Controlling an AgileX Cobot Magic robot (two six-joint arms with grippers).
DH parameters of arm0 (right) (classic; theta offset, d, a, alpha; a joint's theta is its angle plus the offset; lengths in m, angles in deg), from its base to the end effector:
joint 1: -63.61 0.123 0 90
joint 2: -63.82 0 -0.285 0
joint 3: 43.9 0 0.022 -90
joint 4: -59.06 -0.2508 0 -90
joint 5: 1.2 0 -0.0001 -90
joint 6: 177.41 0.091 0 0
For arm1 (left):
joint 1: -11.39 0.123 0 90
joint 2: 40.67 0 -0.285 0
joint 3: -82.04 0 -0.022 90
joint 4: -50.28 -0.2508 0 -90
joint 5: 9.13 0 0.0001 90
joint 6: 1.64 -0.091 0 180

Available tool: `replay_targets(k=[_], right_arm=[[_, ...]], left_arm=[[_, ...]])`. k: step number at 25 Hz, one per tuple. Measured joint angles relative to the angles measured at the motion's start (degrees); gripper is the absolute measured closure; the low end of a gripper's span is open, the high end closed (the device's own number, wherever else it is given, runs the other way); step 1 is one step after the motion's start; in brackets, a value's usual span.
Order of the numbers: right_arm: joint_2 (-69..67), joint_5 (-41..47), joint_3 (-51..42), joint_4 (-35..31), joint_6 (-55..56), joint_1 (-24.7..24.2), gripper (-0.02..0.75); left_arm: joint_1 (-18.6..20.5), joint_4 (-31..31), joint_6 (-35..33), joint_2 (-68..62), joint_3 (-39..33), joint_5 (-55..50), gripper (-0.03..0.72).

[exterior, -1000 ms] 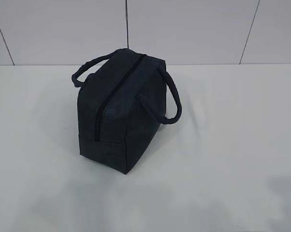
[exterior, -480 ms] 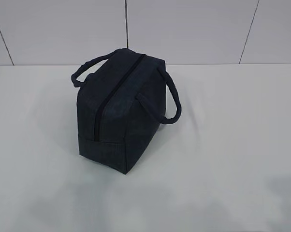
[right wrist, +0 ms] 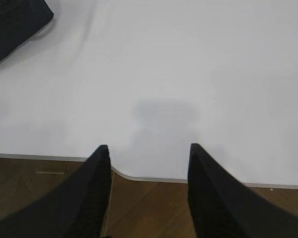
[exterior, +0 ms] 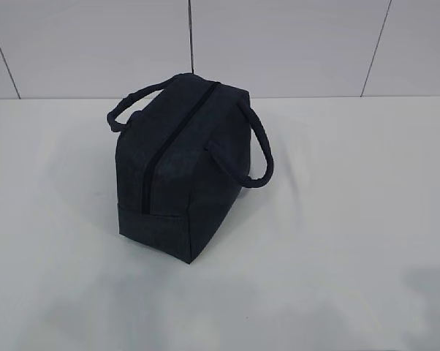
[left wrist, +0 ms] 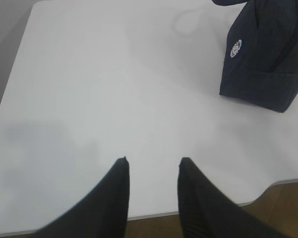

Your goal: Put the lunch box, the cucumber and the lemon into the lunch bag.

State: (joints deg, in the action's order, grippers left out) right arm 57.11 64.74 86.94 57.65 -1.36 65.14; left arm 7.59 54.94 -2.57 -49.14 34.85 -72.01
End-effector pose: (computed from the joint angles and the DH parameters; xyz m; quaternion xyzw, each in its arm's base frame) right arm -0.0106 0.0018 0.2672 -0.0428 0.8727 0.0020 0.4864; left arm -0.0079 -0.0061 0.2813 0.0380 0.8580 -0.0533 0.5094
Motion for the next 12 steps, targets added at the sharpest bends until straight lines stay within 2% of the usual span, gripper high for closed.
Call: replay_targets(k=[12], right_arm=[[0.0,0.0,0.0,0.0,0.0,0.0,0.358]], left_arm=[[0.0,0.0,0.0,0.0,0.0,0.0,0.453]])
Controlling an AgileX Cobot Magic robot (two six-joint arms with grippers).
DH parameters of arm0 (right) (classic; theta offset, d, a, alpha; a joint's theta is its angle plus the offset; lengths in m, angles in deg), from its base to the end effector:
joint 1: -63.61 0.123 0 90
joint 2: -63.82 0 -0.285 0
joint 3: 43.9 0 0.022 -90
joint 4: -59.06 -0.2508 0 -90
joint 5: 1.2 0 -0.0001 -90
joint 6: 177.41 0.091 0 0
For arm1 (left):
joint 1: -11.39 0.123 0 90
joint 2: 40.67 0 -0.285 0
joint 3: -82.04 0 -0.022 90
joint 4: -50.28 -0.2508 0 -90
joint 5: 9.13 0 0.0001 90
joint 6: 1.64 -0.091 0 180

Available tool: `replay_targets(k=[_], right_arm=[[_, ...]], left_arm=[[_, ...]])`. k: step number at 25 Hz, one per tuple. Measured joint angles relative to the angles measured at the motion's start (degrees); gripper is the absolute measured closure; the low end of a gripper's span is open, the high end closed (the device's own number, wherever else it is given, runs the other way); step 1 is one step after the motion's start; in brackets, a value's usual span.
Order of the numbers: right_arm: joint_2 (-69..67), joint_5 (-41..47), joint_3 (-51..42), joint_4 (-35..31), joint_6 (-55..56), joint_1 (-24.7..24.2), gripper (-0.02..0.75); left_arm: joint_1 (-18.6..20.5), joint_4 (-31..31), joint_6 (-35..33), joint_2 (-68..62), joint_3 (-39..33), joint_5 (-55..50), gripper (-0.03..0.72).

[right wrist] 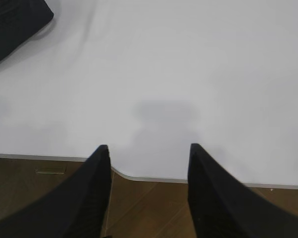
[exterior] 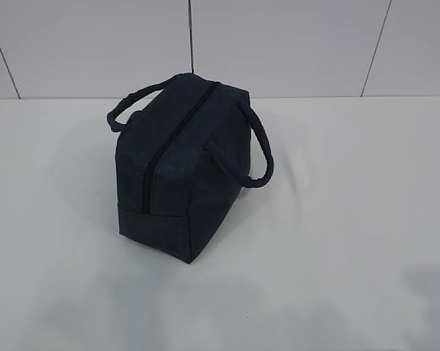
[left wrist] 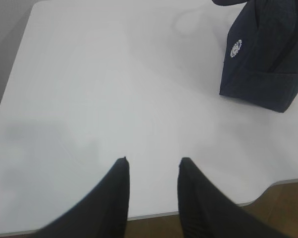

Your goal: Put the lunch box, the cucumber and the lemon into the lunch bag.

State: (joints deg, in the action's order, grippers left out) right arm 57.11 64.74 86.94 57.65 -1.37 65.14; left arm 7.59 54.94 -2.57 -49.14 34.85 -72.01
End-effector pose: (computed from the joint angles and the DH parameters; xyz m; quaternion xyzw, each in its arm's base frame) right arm -0.0106 0.0018 0.2672 -0.0429 0.8727 0.0019 0.4864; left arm -0.0079 -0.0061 0.2813 0.0380 0.8580 -0.0533 0.5094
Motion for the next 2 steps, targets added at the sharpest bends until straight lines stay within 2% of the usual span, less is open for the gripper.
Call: replay_targets(k=[2], right_arm=[[0.0,0.0,0.0,0.0,0.0,0.0,0.358]], left_arm=[[0.0,0.0,0.0,0.0,0.0,0.0,0.452]])
